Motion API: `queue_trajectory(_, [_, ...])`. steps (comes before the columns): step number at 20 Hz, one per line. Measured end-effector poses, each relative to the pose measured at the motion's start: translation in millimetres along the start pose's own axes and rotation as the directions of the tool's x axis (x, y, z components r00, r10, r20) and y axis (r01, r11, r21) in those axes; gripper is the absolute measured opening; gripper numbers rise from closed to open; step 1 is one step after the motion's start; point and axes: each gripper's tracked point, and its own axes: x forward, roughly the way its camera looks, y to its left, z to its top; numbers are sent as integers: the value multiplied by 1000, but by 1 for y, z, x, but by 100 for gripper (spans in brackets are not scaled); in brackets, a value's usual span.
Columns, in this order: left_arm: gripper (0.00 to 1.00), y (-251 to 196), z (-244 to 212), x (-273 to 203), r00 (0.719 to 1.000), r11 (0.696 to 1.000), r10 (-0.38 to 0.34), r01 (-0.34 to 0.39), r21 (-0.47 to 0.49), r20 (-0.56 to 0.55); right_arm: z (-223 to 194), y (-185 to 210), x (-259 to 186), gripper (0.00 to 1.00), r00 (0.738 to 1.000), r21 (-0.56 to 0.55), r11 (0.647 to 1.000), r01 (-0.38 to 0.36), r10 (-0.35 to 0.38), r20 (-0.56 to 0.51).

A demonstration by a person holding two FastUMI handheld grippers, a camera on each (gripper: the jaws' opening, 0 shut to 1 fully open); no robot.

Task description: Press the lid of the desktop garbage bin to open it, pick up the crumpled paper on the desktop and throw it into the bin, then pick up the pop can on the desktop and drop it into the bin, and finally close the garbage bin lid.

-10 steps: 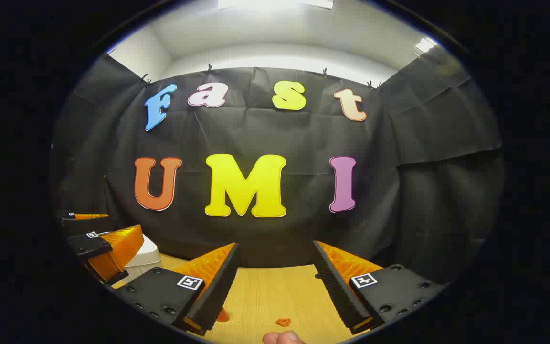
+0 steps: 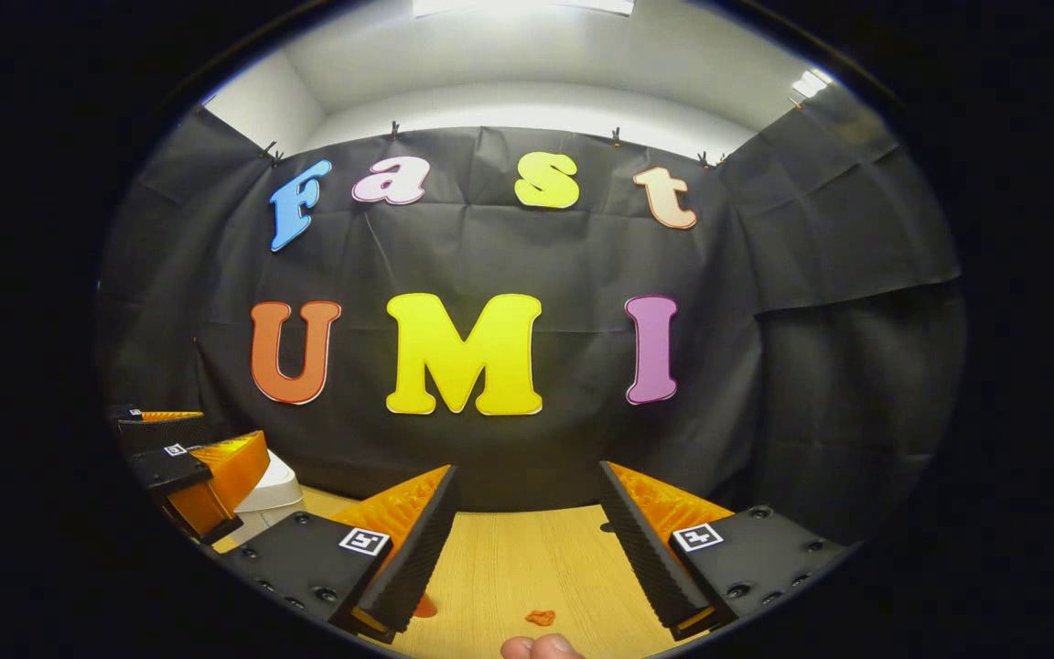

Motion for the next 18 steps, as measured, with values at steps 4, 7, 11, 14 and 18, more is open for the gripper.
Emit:
queue_trajectory(4, [98,0,0,3,1000,1000,7,-7,10,-1,-1,0,3,96,1000,1,1000,-7,7,0])
queue_trajectory(7, [99,2,-4,5,1000,1000,19,-19,8,-14,-3,2,4,96,1000,-1,1000,-18,18,-8])
queue_trajectory(11, [99,16,-8,9,997,998,68,-67,13,-30,-4,3,5,96,999,-11,999,-43,42,-8])
queue_trajectory(14, [99,30,-12,14,992,993,117,-117,17,-39,-7,3,9,96,998,-9,998,-55,54,-14])
queue_trajectory(18, [88,60,-16,26,976,978,210,-208,32,-58,-8,3,17,96,998,-2,998,-67,67,-23])
